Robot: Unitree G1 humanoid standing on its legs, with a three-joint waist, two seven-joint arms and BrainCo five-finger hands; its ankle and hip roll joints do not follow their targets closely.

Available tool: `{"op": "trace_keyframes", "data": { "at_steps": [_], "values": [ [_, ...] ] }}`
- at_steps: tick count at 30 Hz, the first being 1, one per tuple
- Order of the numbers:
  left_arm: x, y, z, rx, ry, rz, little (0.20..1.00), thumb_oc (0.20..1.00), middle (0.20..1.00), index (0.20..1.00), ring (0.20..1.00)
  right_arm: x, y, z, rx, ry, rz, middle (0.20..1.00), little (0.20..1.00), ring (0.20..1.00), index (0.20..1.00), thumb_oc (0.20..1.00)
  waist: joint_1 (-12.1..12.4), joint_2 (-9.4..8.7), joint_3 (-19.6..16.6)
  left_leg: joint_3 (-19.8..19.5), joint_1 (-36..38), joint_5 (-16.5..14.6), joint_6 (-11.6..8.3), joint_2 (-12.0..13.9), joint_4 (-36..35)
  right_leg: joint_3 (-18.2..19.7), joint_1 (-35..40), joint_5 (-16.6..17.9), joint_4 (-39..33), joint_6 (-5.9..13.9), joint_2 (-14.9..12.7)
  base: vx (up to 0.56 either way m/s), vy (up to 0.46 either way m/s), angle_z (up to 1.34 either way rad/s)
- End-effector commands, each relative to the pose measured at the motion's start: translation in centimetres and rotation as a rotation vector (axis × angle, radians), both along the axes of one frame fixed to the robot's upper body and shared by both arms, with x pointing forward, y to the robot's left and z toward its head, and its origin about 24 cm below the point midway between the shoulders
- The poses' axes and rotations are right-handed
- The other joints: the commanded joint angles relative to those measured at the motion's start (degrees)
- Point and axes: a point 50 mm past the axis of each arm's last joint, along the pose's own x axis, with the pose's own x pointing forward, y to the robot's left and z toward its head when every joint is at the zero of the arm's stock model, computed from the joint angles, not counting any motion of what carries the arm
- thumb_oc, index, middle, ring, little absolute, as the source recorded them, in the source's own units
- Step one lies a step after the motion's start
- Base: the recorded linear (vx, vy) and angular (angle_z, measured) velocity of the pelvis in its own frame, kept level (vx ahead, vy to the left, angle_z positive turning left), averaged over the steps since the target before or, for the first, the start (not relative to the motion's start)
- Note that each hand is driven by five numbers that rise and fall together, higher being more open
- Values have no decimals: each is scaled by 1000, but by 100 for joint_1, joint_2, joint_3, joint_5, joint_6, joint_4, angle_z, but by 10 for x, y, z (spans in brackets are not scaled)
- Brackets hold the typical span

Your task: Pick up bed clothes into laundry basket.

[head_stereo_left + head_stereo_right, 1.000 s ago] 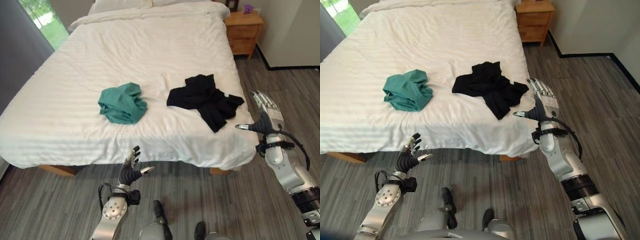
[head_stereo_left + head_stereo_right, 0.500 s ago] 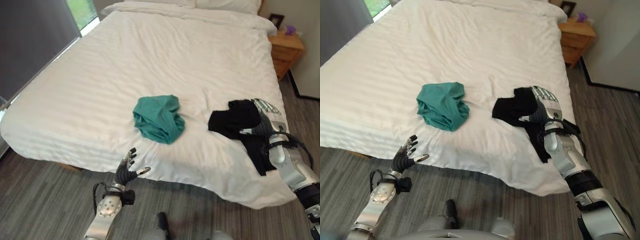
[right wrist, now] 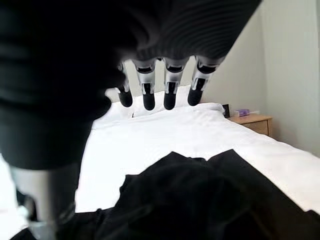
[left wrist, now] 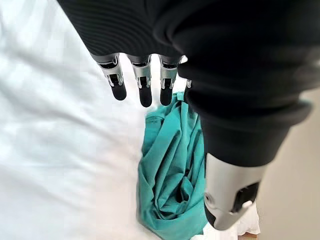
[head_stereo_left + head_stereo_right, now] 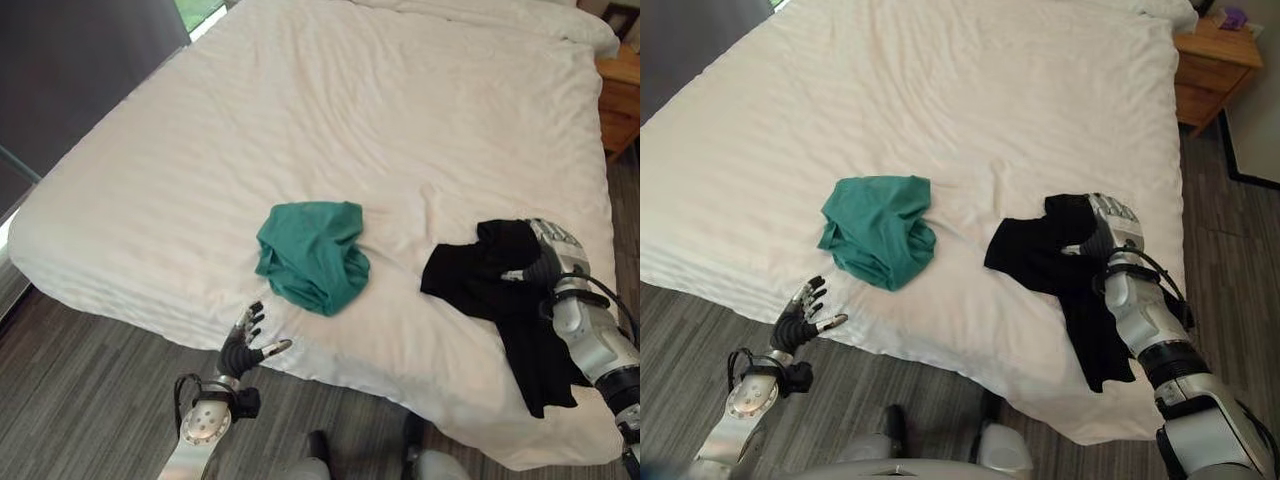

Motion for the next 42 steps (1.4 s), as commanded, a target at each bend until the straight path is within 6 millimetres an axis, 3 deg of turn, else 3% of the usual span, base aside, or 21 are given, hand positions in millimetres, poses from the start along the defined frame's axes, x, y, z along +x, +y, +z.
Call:
{"op": "trace_keyframes", "data": {
  "at_steps": [1, 5, 6, 7, 12, 13, 18, 20, 22, 23, 28, 29, 34, 39, 42],
  "values": [
    [9, 1, 23, 22, -118, -33, 1000, 1000, 1000, 1000, 1000, 11, -7, 18, -22, -37, -16, 1000, 1000, 1000, 1000, 1000, 23, -70, -77, 275, -131, 150, -483, 203, 31, -115, 507, -699, 95, 453, -415, 46, -72, 12],
    [11, 2, 25, 15, -139, -17, 1000, 1000, 1000, 1000, 1000, 6, -16, -7, 22, 47, -83, 1000, 1000, 1000, 1000, 1000, 14, 62, -22, 242, -179, 187, -526, 242, 31, -129, 467, -743, 95, 436, -390, 31, -70, 10],
    [12, 3, 26, 17, -144, -7, 1000, 1000, 1000, 1000, 1000, -1, -17, -23, 53, 102, -105, 1000, 1000, 1000, 1000, 1000, 15, 116, 2, 224, -195, 203, -534, 254, 31, -128, 467, -769, 95, 426, -377, 29, -74, 9],
    [12, 4, 26, 18, -144, -7, 1000, 1000, 1000, 1000, 1000, -1, -17, -23, 54, 103, -105, 1000, 1000, 1000, 1000, 1000, 14, 114, -1, 220, -197, 204, -536, 256, 31, -131, 468, -770, 95, 425, -376, 26, -67, 9],
    [16, 9, 34, 40, -183, 11, 1000, 1000, 1000, 1000, 1000, -25, -24, -74, 140, 293, -208, 1000, 1000, 1000, 1000, 1000, 24, 229, 11, 137, -242, 246, -575, 284, 31, -174, 495, -838, 95, 392, -348, 29, -73, 3],
    [20, 13, 42, 67, -212, 17, 1000, 1000, 1000, 1000, 1000, -36, -28, -92, 210, 354, -269, 200, 200, 200, 200, 200, 33, 280, 5, 113, -259, 256, -588, 285, 31, -191, 512, -860, 95, 387, -352, 23, -54, 8],
    [29, 25, 62, 147, -287, 40, 1000, 1000, 1000, 1000, 1000, -47, -30, -103, 265, 403, -288, 200, 200, 200, 200, 200, 0, 367, -22, 97, -234, 266, -619, 292, 31, -237, 578, -903, 95, 384, -353, 19, -32, 14],
    [36, 33, 88, 259, -384, 54, 1000, 1000, 1000, 1000, 1000, -44, -33, -84, 214, 339, -213, 200, 200, 200, 200, 200, -97, 371, -23, 133, -135, 234, -650, 307, 31, -251, 658, -948, 95, 401, -354, 29, 0, 12],
    [46, 43, 127, 480, -513, 81, 1000, 1000, 1000, 1000, 1000, -29, -36, -2, 81, 62, -50, 200, 200, 200, 200, 200, -307, 298, -51, 277, -5, 220, -687, 363, 31, -233, 680, -920, 95, 441, -333, 16, 13, 4],
    [46, 42, 127, 480, -514, 80, 1000, 1000, 1000, 1000, 1000, -30, -37, -2, 81, 62, -52, 200, 200, 200, 200, 200, -291, 302, -48, 280, -20, 245, -681, 367, 31, -228, 662, -895, 95, 433, -328, 8, 24, -10],
    [62, 47, 145, 658, -530, 123, 1000, 1000, 1000, 1000, 1000, -48, -34, 84, 63, -325, 38, 200, 200, 200, 200, 200, -700, 121, -218, 530, 198, 83, -649, 412, 31, -20, 655, -849, 95, 507, -311, 54, 25, -22],
    [64, 46, 145, 658, -533, 119, 1000, 1000, 1000, 1000, 1000, -50, -35, 84, 64, -326, 34, 200, 200, 200, 200, 200, -662, 123, -224, 542, 171, 115, -643, 418, 31, -7, 620, -816, 95, 495, -305, 25, 24, -38],
    [83, 65, 137, 934, -396, 170, 1000, 1000, 1000, 1000, 1000, -75, -41, 118, 38, -506, 39, 200, 200, 200, 200, 200, -1070, 27, -401, 806, 374, -83, -609, 408, 31, 237, 587, -773, 95, 584, -275, 53, 41, -36],
    [91, 78, 126, 1074, -284, 201, 1000, 1000, 1000, 1000, 1000, -90, -49, 119, 5, -531, 3, 200, 200, 200, 200, 200, -1237, -3, -484, 971, 448, -154, -592, 396, 31, 376, 527, -722, 95, 629, -272, 29, 31, -27],
    [90, 97, 106, 1235, -109, 214, 1000, 1000, 1000, 1000, 1000, -101, -58, 114, -16, -527, -48, 200, 200, 200, 200, 200, -1408, -8, -536, 1072, 489, -203, -582, 378, 31, 459, 478, -682, 95, 654, -274, 25, 27, -15]
  ]
}}
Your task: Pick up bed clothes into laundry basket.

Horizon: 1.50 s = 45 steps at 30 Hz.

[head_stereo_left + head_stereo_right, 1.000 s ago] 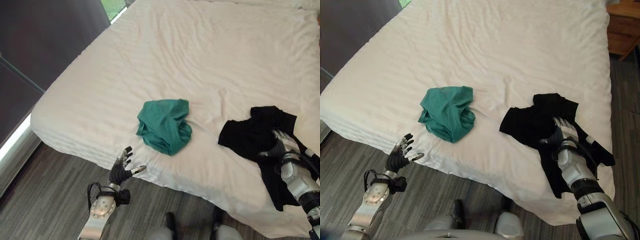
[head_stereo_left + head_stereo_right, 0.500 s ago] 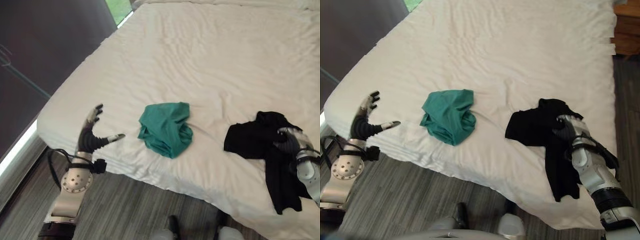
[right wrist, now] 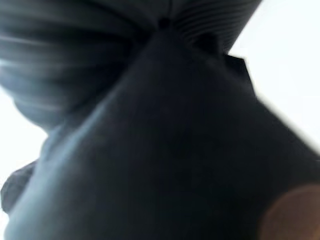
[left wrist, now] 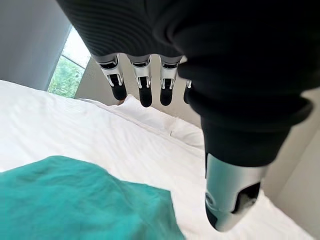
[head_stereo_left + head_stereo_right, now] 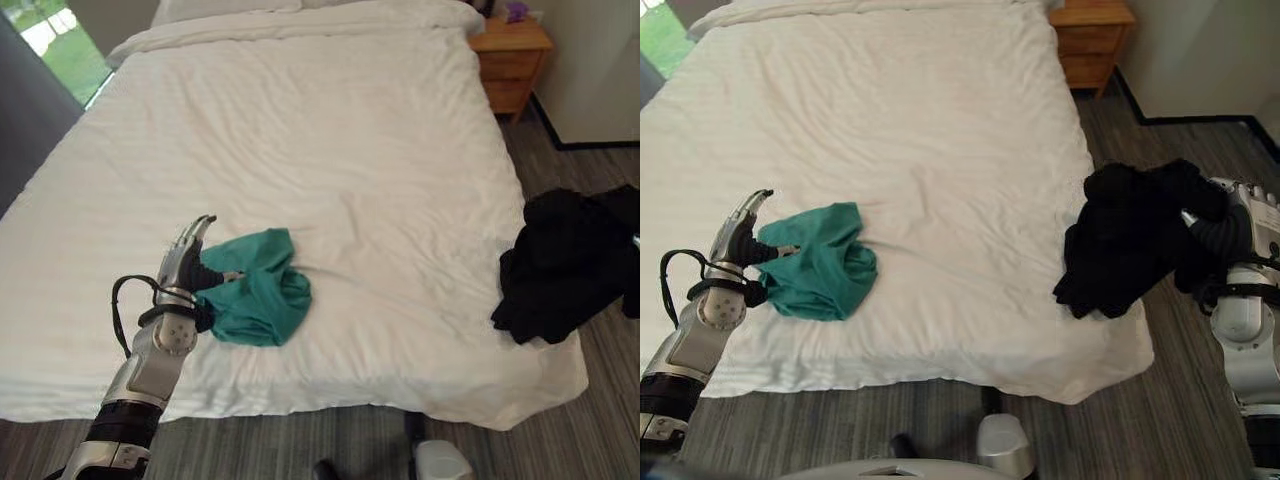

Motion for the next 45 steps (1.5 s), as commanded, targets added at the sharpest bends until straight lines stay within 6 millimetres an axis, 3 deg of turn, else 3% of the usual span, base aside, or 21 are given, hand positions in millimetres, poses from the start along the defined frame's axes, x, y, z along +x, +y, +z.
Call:
{"op": "trace_keyframes", "data": {
  "at_steps": [1, 9, 17, 18, 19, 20, 23, 25, 27, 28, 29, 30, 31, 32, 33, 36, 37, 38, 42, 43, 45],
  "values": [
    [8, 28, 21, 247, 13, 106, 1000, 1000, 1000, 1000, 1000, -6, 3, 30, -54, -182, 11, 200, 200, 200, 200, 200, -1, -303, -405, 251, 174, -1, -370, 273, 40, -187, 556, -636, 100, 655, -473, 38, 26, -22],
    [9, 30, -32, 363, 312, 128, 1000, 1000, 1000, 1000, 1000, -18, -4, 19, -6, -190, -34, 200, 200, 200, 200, 200, -263, -279, -398, 398, -43, -13, -347, 267, 40, 28, 136, -506, 100, 710, -433, -29, 10, -18],
    [2, 1, -95, 410, 611, 19, 1000, 1000, 1000, 1000, 1000, -17, -8, 14, 15, -178, -42, 200, 200, 200, 200, 200, -359, -243, -374, 367, -275, 38, -329, 319, 40, 61, -100, -448, 100, 699, -407, -22, -4, -2],
    [-13, -15, -125, 447, 753, -43, 586, 586, 586, 586, 586, -17, -12, 14, 12, -179, -64, 200, 200, 200, 200, 200, -354, -226, -374, 383, -284, 34, -321, 320, 40, 66, -123, -443, 100, 694, -386, -39, -2, 1],
    [-13, -15, -126, 447, 753, -45, 442, 442, 442, 442, 442, -17, -12, 14, 11, -179, -65, 200, 200, 200, 200, 200, -349, -219, -376, 384, -284, 33, -321, 320, 40, 67, -124, -443, 100, 694, -386, 0, 0, 0],
    [-18, -19, -134, 437, 788, -53, 200, 200, 200, 200, 200, -17, -14, 14, 10, -183, -77, 200, 200, 200, 200, 200, -331, -214, -383, 383, -270, 22, -319, 321, 40, 62, -110, -449, 100, 689, -384, 0, 0, 0],
    [-33, -14, -147, 369, 834, -25, 200, 200, 200, 200, 200, -19, -23, 15, -1, -184, -131, 200, 200, 200, 200, 200, -267, -159, -386, 378, -178, -35, -312, 313, 40, 57, -33, -485, 100, 664, -369, 0, 0, 0],
    [-35, -8, -143, 316, 805, 10, 200, 200, 200, 200, 200, -18, -23, 17, -12, -186, -136, 200, 200, 200, 200, 200, -246, -151, -369, 423, -63, -48, -292, 294, 40, 113, 31, -522, 100, 658, -340, -3, 42, -9],
    [-27, 1, -125, 171, 654, 88, 200, 200, 200, 200, 200, -7, -14, 21, -13, -203, -93, 200, 200, 200, 200, 200, -124, -192, -292, 284, 81, -36, -237, 168, 40, 344, 106, -555, 100, 678, -263, -4, 51, -27],
    [-20, 4, -111, 90, 545, 119, 200, 200, 200, 200, 200, 0, -6, 23, -6, -213, -53, 200, 200, 200, 200, 200, -12, -244, -257, 19, 96, -28, -224, 55, 40, 484, 74, -504, 100, 659, -212, -44, 16, -63],
    [-14, 11, -81, -44, 308, 165, 200, 200, 200, 200, 200, 11, 7, 27, 0, -218, 14, 200, 200, 200, 200, 200, 293, -351, -173, -840, 134, -339, -183, -166, 313, 767, 61, -471, 100, 647, -153, -81, 25, -80],
    [-15, 12, -64, -110, 180, 173, 200, 200, 200, 200, 200, 14, 13, 26, 8, -219, 40, 200, 200, 200, 200, 200, 429, -402, -156, -1328, 121, -509, -158, -247, 435, 933, 40, -464, 100, 618, -99, -80, 22, -103],
    [-16, 14, -64, -111, 181, 177, 200, 200, 200, 200, 200, 15, 14, 26, 9, -218, 43, 200, 200, 200, 200, 200, 415, -420, -162, -1324, 99, -490, -157, -254, 452, 943, 24, -438, 100, 614, -107, -153, 55, -179],
    [-16, 5, -33, -228, -50, 151, 200, 200, 200, 200, 200, 15, 17, 23, 24, -223, 50, 200, 200, 200, 200, 200, 535, -461, -181, -1929, 160, -561, -118, -319, 379, 1140, -11, -357, 100, 567, -35, -90, 56, -177],
    [-16, 5, -33, -227, -49, 152, 200, 200, 200, 200, 200, 15, 17, 23, 25, -222, 51, 200, 200, 200, 200, 200, 528, -455, -204, -1930, 175, -584, -111, -319, 356, 1136, -7, -395, 100, 576, -34, -131, 100, -137],
    [-15, -24, 20, -369, -345, -22, 200, 200, 200, 200, 200, -2, 9, 0, 88, -215, -42, 200, 200, 200, 200, 200, 346, -502, -447, -1730, 357, -566, -78, -217, 40, 1065, -42, -298, 100, 652, -182, -79, 149, -26],
    [-16, -24, 20, -368, -344, -21, 200, 200, 200, 200, 200, -3, 9, 0, 88, -214, -42, 200, 200, 200, 200, 200, 344, -509, -462, -1729, 350, -568, -72, -221, 40, 1067, -50, -296, 100, 658, -185, -121, 112, 16],
    [-21, -42, 50, -424, -502, -126, 200, 200, 200, 200, 200, -7, 14, -5, 123, -246, -46, 200, 200, 200, 200, 200, 211, -570, -496, -1687, 322, -637, 1, -312, 40, 1124, -125, -79, 100, 785, -266, -87, 90, 6],
    [-33, -62, 79, -454, -649, -247, 200, 200, 200, 200, 200, -11, 25, -14, 183, -292, -35, 200, 200, 200, 200, 200, 79, -680, -430, -1541, 267, -646, 88, -439, 40, 1295, -338, 254, 121, 999, -327, -180, 90, -39],
    [-39, -74, 89, -485, -694, -322, 200, 200, 200, 200, 200, -11, 34, -16, 209, -325, -14, 200, 200, 200, 200, 200, 38, -636, -263, -1372, 252, -659, 153, -396, 40, 1051, -524, 205, 313, 1024, -305, -368, 82, -22],
    [-43, -83, 90, -561, -706, -369, 200, 200, 200, 200, 200, -8, 46, -17, 221, -343, 28, 200, 200, 200, 200, 200, 180, -498, -106, -1011, 149, -500, 175, -286, 40, 4, -600, -249, 814, 714, -467, -337, 59, -73]
  ]
}}
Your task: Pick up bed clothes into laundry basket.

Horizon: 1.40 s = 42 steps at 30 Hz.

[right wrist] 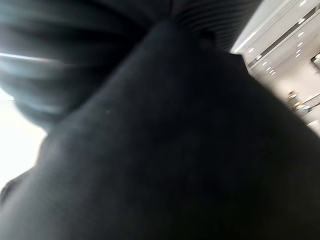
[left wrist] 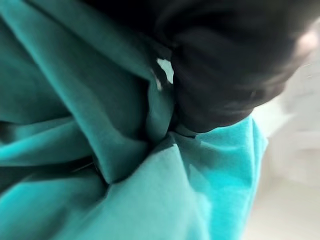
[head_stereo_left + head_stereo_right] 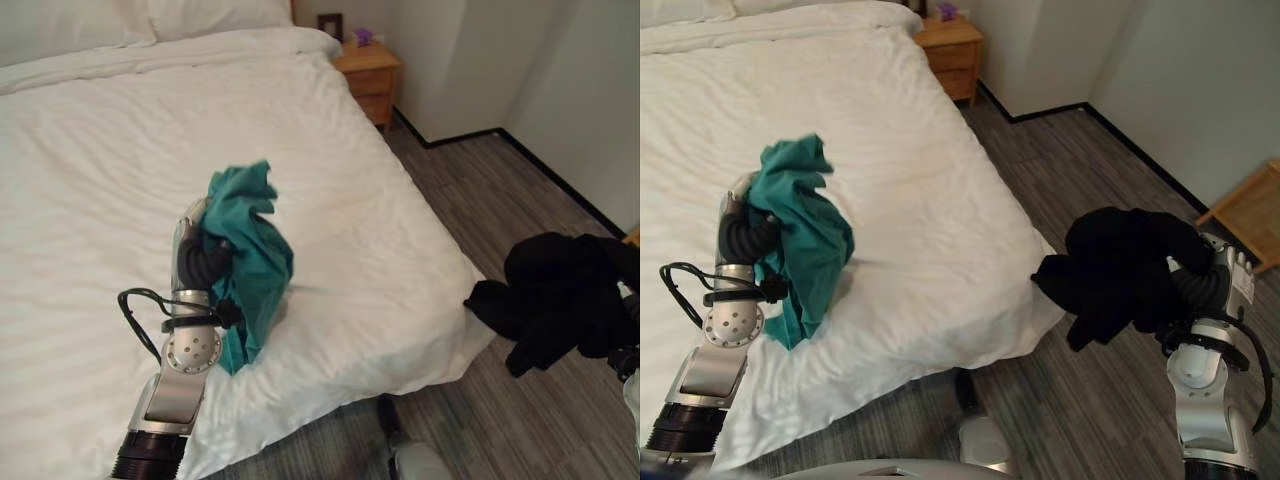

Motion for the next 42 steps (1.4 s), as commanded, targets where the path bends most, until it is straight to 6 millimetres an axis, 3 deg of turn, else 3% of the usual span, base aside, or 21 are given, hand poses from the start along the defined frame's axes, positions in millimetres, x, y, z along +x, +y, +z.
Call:
{"op": "trace_keyframes", "data": {
  "at_steps": [1, 2, 7, 8, 10, 13, 16, 20, 21, 22, 24, 27, 29, 30, 32, 34, 35, 36, 37, 38, 42],
  "values": [
    [1, -6, 24, -77, -157, -86, 200, 200, 200, 200, 200, 13, 9, 49, -132, -232, 56, 200, 200, 200, 200, 200, 70, 351, 215, 49, -37, 94, -64, 479, -136, -1359, 324, -1290, 794, 381, -318, -287, 26, -186],
    [-5, -17, 25, -96, -164, -154, 200, 200, 200, 200, 200, 13, 18, 48, -131, -241, 86, 200, 200, 200, 200, 200, 106, 399, 249, 346, -82, 194, -35, 557, -136, -1979, 527, -1598, 1153, 219, -453, -181, -10, -156],
    [-16, -30, 21, -126, -141, -253, 200, 200, 200, 200, 200, 17, 30, 50, -113, -263, 135, 200, 200, 200, 200, 200, 271, 491, 154, 929, -96, 264, 6, 729, -136, -2542, 894, -1935, 1832, 209, -871, -158, -58, -113],
    [-18, -37, 16, -175, -104, -311, 200, 200, 200, 200, 200, 23, 40, 54, -112, -276, 187, 200, 200, 200, 200, 200, 399, 505, 87, 1354, -109, 343, -14, 805, -136, -3026, 1159, -1856, 1884, 257, -1209, -93, -177, -114],
    [-18, -38, 14, -167, -83, -330, 200, 200, 200, 200, 200, 25, 43, 55, -111, -280, 205, 200, 200, 200, 200, 200, 471, 502, 73, 1503, -66, 362, -22, 814, -136, -3072, 1236, -1769, 1800, 289, -1248, -83, -131, -137],
    [-18, -47, 4, -186, -17, -389, 200, 200, 200, 200, 200, 36, 59, 70, -159, -320, 295, 200, 200, 200, 200, 200, 620, 548, -36, 2296, 56, 577, -145, 1009, -114, -3839, 1551, -1468, 1223, 456, -1481, -71, -228, -144],
    [-18, -50, -1, -186, 17, -406, 200, 200, 200, 200, 200, 42, 70, 78, -191, -334, 355, 200, 200, 200, 200, 200, 681, 587, -80, 2664, 187, 647, -238, 1139, -86, -4076, 1586, -1374, 906, 458, -1509, 3, -271, -136],
    [-13, -59, -14, -254, 87, -468, 200, 200, 200, 200, 200, 40, 75, 78, -245, -297, 398, 200, 200, 200, 200, 200, 660, 656, -52, 3015, 407, 885, -619, 1720, 414, -3712, 1681, -1641, 226, 206, -888, 144, -435, -178],
    [-11, -61, -17, -268, 100, -473, 200, 200, 200, 200, 200, 42, 78, 83, -270, -305, 420, 200, 200, 200, 200, 200, 688, 673, 23, 2867, 342, 1072, -735, 1885, 936, -3634, 1777, -1777, 148, 163, -746, 291, -555, -104],
    [-9, -63, -18, -305, 96, -477, 200, 200, 200, 200, 200, 44, 80, 88, -315, -304, 437, 200, 200, 200, 200, 200, 917, 696, 284, 1993, -87, 1471, -923, 2267, 2165, -3273, 1983, -2089, 48, -94, -392, 316, -567, -104],
    [-8, -63, -27, -365, 122, -452, 200, 200, 200, 200, 200, 46, 79, 85, -337, -264, 440, 200, 200, 200, 200, 200, 1114, 560, 468, 719, -834, 1100, -586, 1757, 3103, -2935, 2034, -2156, 34, -267, -322, 179, -384, -187],
    [-10, -64, -29, -359, 129, -456, 200, 200, 200, 200, 200, 47, 80, 86, -364, -251, 446, 200, 200, 200, 200, 200, 1280, 403, 520, 303, -1424, 862, -482, 1419, 3449, -2580, 2044, -2185, 34, -267, -358, 231, -200, -183],
    [-13, -61, -36, -368, 148, -422, 200, 200, 200, 200, 200, 52, 86, 82, -366, -232, 473, 200, 200, 200, 200, 200, 1479, 514, 478, 691, -1938, 621, -319, 950, 2511, -2248, 2293, -2423, 34, -221, -239, 579, -87, -116],
    [-14, -59, -37, -369, 153, -407, 200, 200, 200, 200, 200, 54, 88, 81, -368, -224, 485, 200, 200, 200, 200, 200, 1550, 566, 440, 852, -1939, 857, -311, 799, 1765, -2191, 2398, -2493, 34, -180, -179, 655, 36, -121],
    [-13, -59, -39, -362, 162, -386, 200, 200, 200, 200, 200, 57, 85, 85, -394, -216, 479, 200, 200, 200, 200, 200, 1616, 708, 297, 1540, -1942, 1307, -373, 858, -7, -2382, 2946, -2849, 34, -45, 21, 851, 13, -78],
    [-13, -58, -45, -363, 191, -370, 200, 200, 200, 200, 200, 61, 88, 77, -392, -171, 493, 200, 200, 200, 200, 200, 1697, 773, 113, 1417, -1851, 1355, -201, 767, -110, -2374, 3297, -3009, 123, 61, 94, 870, 4, -39],
    [-14, -57, -48, -360, 206, -359, 200, 200, 200, 200, 200, 61, 89, 74, -395, -161, 491, 200, 200, 200, 200, 200, 1797, 690, 40, 1255, -1813, 1436, -127, 641, -116, -2352, 3362, -2929, 423, 104, 37, 1201, 51, -23],
    [-14, -58, -50, -313, 232, -364, 200, 200, 200, 200, 200, 59, 82, 62, -419, -109, 445, 200, 200, 200, 200, 200, 1853, 425, -66, 1172, -1441, 1209, 184, 228, -136, -2363, 3060, -2221, 1967, 629, -326, 818, 58, -15],
    [-14, -58, -50, -312, 232, -364, 200, 200, 200, 200, 200, 59, 82, 62, -419, -109, 444, 200, 200, 200, 200, 200, 1858, 412, -64, 1180, -1440, 1186, 212, 198, -136, -2348, 3021, -2249, 2048, 667, -368, 801, 114, 2],
    [-11, -60, -47, -275, 227, -364, 200, 200, 200, 200, 200, 58, 80, 63, -429, -109, 426, 200, 200, 200, 200, 200, 1639, 453, 32, 1174, -1118, 1046, 367, 165, -136, -2275, 2457, -1457, 3229, 783, -435, 220, 62, 22],
    [-3, -63, -41, -237, 202, -364, 200, 200, 200, 200, 200, 58, 75, 67, -433, -118, 403, 200, 200, 200, 200, 200, 1330, 656, 138, 1004, -649, 703, 399, 252, -136, -2331, 1480, -1390, 3937, 770, -858, 413, 11, 77]
  ]
}}
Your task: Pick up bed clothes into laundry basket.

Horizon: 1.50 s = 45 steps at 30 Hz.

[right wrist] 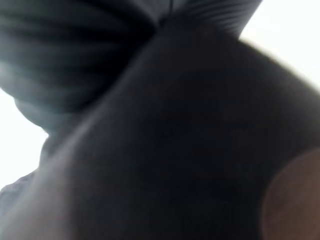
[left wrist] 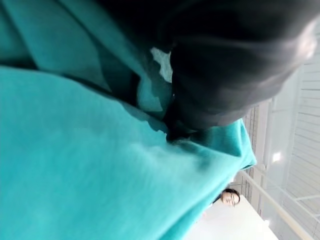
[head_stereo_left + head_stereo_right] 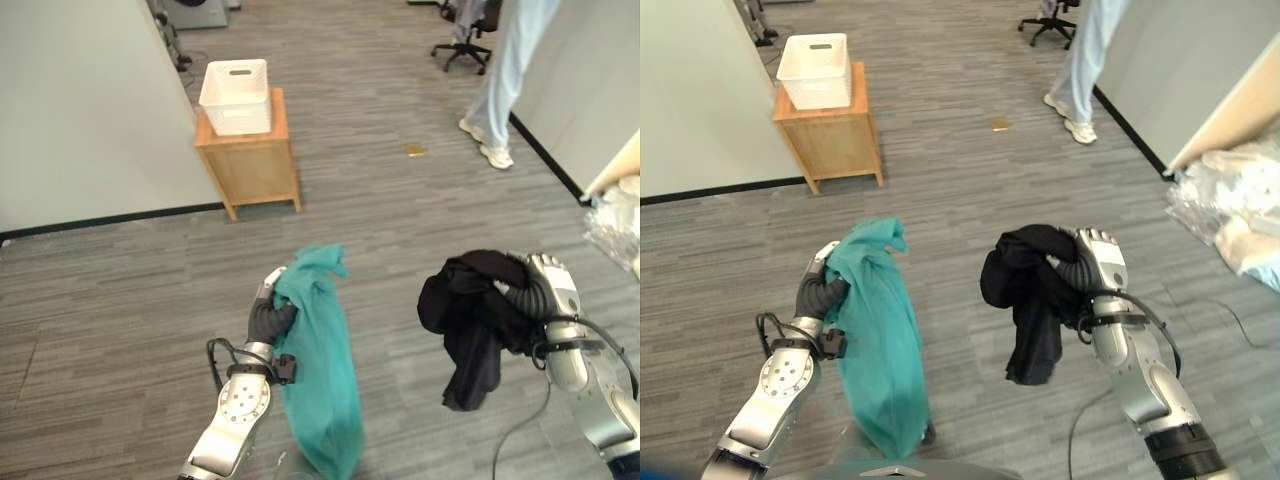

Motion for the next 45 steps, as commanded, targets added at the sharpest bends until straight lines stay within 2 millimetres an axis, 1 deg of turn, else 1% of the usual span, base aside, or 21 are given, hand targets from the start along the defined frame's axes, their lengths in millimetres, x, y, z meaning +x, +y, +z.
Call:
{"op": "trace_keyframes", "data": {
  "at_steps": [1, 2, 4, 7, 10, 12, 14, 17, 18, 19, 21, 23, 25, 26, 29, 30, 33, 35, 38, 42, 45],
  "values": [
    [10, -10, 44, 24, -229, -45, 200, 200, 200, 200, 200, 16, -10, 66, -48, -288, -22, 200, 200, 200, 200, 200, 4, 392, 78, 36, 701, 88, -711, 622, -918, -405, -20, 1217, -1478, 127, -192, 551, -119, 61],
    [12, -13, 45, 21, -234, -52, 200, 200, 200, 200, 200, 15, -12, 66, -38, -286, -30, 200, 200, 200, 200, 200, -142, 440, 148, -219, 891, -38, -797, 625, -918, -360, -384, 788, -2137, -137, -92, 404, -129, 108],
    [12, -13, 43, 15, -228, -51, 200, 200, 200, 200, 200, 14, -14, 66, -39, -281, -33, 200, 200, 200, 200, 200, -259, 444, 141, -376, 1023, -150, -887, 640, -918, -334, -422, 696, -2971, -214, 43, 419, -208, 124],
    [11, -12, 39, 16, -217, -49, 200, 200, 200, 200, 200, 14, -16, 65, -47, -272, -49, 200, 200, 200, 200, 200, -423, 324, 104, -665, 1283, -400, -1073, 626, -918, 40, -700, 1247, -4974, -96, 266, 568, -317, 94],
    [12, -5, 37, 23, -213, -15, 200, 200, 200, 200, 200, 15, -15, 71, -85, -295, -53, 200, 200, 200, 200, 200, -509, 337, 95, -873, 1682, -707, -1195, 684, -918, 311, -1285, 1510, -5275, 80, 260, 511, -235, 86],
    [10, -11, 35, 13, -206, -41, 200, 200, 200, 200, 200, 17, -16, 74, -107, -296, -55, 200, 200, 200, 200, 200, -499, 261, -2, -1180, 2141, -945, -1240, 608, -712, 531, -931, 1629, -5210, -78, 316, 727, -350, 110],
    [10, -11, 33, -14, -197, -40, 200, 200, 200, 200, 200, 17, -17, 79, -118, -312, -51, 200, 200, 200, 200, 200, -527, 293, 50, -1265, 2033, -895, -1335, 754, 44, 413, -661, 1642, -5189, -162, 345, 309, -234, 66],
    [7, -11, 28, -69, -165, -40, 200, 200, 200, 200, 200, 21, -13, 99, -135, -375, -23, 200, 200, 200, 200, 200, -380, 131, 192, -1330, 921, -174, -1608, 1062, 2657, 138, 19, 1486, -5250, -555, 361, 271, -379, 46],
    [4, -7, 25, -78, -150, -24, 200, 200, 200, 200, 200, 24, -11, 113, -139, -420, -5, 200, 200, 200, 200, 200, -266, -39, 242, -847, 505, 101, -1667, 1402, 3184, -65, 359, 1271, -5279, -708, 346, 227, -342, 35],
    [4, -7, 25, -78, -150, -23, 200, 200, 200, 200, 200, 25, -11, 114, -138, -421, -4, 200, 200, 200, 200, 200, -265, -34, 245, -842, 500, 95, -1670, 1413, 3200, -59, 357, 1265, -5279, -713, 354, 260, -272, 28],
    [0, -2, 19, -86, -119, -19, 200, 200, 200, 200, 200, 30, -12, 120, -158, -410, 8, 200, 200, 200, 200, 200, -126, -55, 230, -308, 302, 40, -1647, 1737, 2704, -282, 627, 1037, -5279, -703, 371, 305, -115, 6],
    [-5, 3, 11, -77, -82, -5, 200, 200, 200, 200, 200, 36, -14, 124, -181, -387, 10, 200, 200, 200, 200, 200, -29, -60, 161, 85, 224, 46, -1605, 1625, 1851, -430, 797, 890, -5279, -632, 365, 299, -42, 11],
    [-10, 11, 2, -65, -34, 3, 200, 200, 200, 200, 200, 41, -30, 131, -245, -357, -46, 200, 200, 200, 200, 200, 55, 55, -4, 648, 213, 400, -1729, 1634, 427, -717, 1106, 595, -5279, -535, 530, 395, 35, 26],
    [-12, 12, -1, -69, -18, 0, 200, 200, 200, 200, 200, 43, -38, 132, -268, -341, -79, 200, 200, 200, 200, 200, 72, 70, -59, 884, 263, 689, -1761, 1617, 22, -837, 1226, 522, -5279, -533, 567, 362, 27, 44],
    [-16, 12, -7, -83, 21, -16, 200, 200, 200, 200, 200, 48, -59, 138, -334, -298, -171, 200, 200, 200, 200, 200, 80, 91, -194, 1053, 503, 847, -1742, 1563, -541, -1047, 1430, 452, -5265, -531, 617, 294, 19, 49],
    [-20, 10, -14, -87, 61, -34, 200, 200, 200, 200, 200, 52, -81, 138, -349, -256, -275, 200, 200, 200, 200, 200, 135, 67, -299, 882, 669, 851, -1625, 1352, -828, -1110, 1560, 440, -5093, -492, 631, 299, 48, 23],
    [-18, 6, -17, -60, 84, -83, 200, 200, 200, 200, 200, 56, -104, 141, -354, -225, -374, 200, 200, 200, 200, 200, 142, 13, -339, 878, 781, 641, -1499, 1297, -915, -1197, 1418, 242, -4215, -454, 575, 242, 59, 35],
    [-12, 4, -19, -7, 98, -109, 200, 200, 200, 200, 200, 63, -120, 147, -308, -223, -464, 200, 200, 200, 200, 200, 62, -83, -202, 778, 984, 285, -1308, 1147, -918, -1113, 697, 773, -2724, -8, 183, 222, 53, 49],
    [-9, 7, -17, 6, 89, -112, 200, 200, 200, 200, 200, 64, -128, 154, -310, -228, -516, 200, 200, 200, 200, 200, 9, -110, -120, 692, 973, 266, -1273, 1134, -918, -899, 185, 892, -2331, 62, -12, 108, -49, 73],
    [-7, 8, -18, 19, 94, -139, 200, 200, 200, 200, 200, 61, -142, 171, -316, -251, -584, 200, 200, 200, 200, 200, -63, -89, -69, 414, 899, 277, -1431, 1265, -918, -557, -60, 570, -3533, -229, 181, 132, -181, 62],
    [-4, 12, -20, 4, 111, -130, 200, 200, 200, 200, 200, 51, -156, 169, -309, -229, -632, 200, 200, 200, 200, 200, -209, -145, -55, 94, 836, 236, -1490, 1330, -918, 170, -357, 1094, -4655, -153, 192, 167, -281, 85]
  ]
}}
